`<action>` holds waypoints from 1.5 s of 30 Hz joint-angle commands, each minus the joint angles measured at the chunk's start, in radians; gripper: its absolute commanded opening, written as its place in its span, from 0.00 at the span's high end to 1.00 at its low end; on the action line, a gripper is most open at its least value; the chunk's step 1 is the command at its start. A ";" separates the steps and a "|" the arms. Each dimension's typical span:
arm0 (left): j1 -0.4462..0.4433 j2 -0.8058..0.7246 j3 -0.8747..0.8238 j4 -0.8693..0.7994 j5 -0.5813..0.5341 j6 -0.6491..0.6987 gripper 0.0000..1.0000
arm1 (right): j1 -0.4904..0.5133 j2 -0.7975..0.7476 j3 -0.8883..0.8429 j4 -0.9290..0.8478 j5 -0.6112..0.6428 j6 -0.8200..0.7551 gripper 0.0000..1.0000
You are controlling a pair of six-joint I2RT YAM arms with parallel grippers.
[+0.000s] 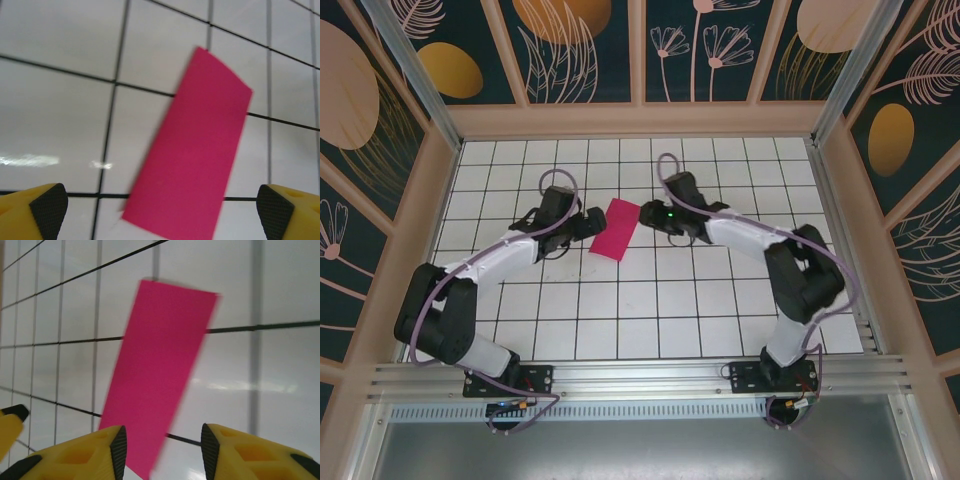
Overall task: Fold a paper plane with a square sheet of paper (pick it up from the middle)
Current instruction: Turn over the paper at the center of the table, then move the paper to the center of the table.
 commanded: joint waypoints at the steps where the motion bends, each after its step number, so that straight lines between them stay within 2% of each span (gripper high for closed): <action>1: 0.057 -0.060 -0.066 0.056 0.014 -0.086 0.02 | 0.043 0.128 0.140 0.001 -0.061 -0.016 0.57; 4: 0.080 -0.098 -0.111 0.053 -0.026 -0.107 0.01 | 0.070 0.259 0.283 -0.039 -0.108 -0.027 0.61; 9: 0.084 -0.138 -0.142 0.049 -0.058 -0.117 0.01 | 0.105 0.435 0.496 -0.144 -0.139 -0.066 0.62; 16: 0.084 -0.139 -0.147 0.054 -0.063 -0.128 0.02 | 0.125 0.552 0.590 -0.241 -0.183 -0.142 0.62; 21: 0.085 -0.135 -0.136 0.055 -0.061 -0.119 0.01 | 0.129 0.542 0.540 -0.317 -0.183 -0.269 0.61; 26: 0.085 -0.129 -0.135 0.064 -0.035 -0.098 0.02 | 0.127 0.432 0.373 -0.364 -0.179 -0.486 0.61; 31: 0.085 -0.117 -0.148 0.130 0.067 -0.072 0.05 | 0.126 0.300 0.242 -0.370 -0.203 -0.608 0.59; 35: 0.084 -0.104 -0.147 0.177 0.156 -0.065 0.09 | 0.117 0.203 0.207 -0.308 -0.214 -0.497 0.56; 38: 0.081 -0.097 -0.160 0.247 0.274 -0.071 0.14 | 0.097 0.086 0.119 -0.217 -0.190 -0.350 0.46; 41: 0.066 -0.077 -0.169 0.321 0.371 -0.094 0.24 | 0.051 -0.019 0.002 -0.149 -0.148 -0.188 0.41; 45: 0.007 -0.025 -0.150 0.384 0.434 -0.117 0.38 | -0.026 -0.153 -0.187 -0.061 -0.111 -0.017 0.34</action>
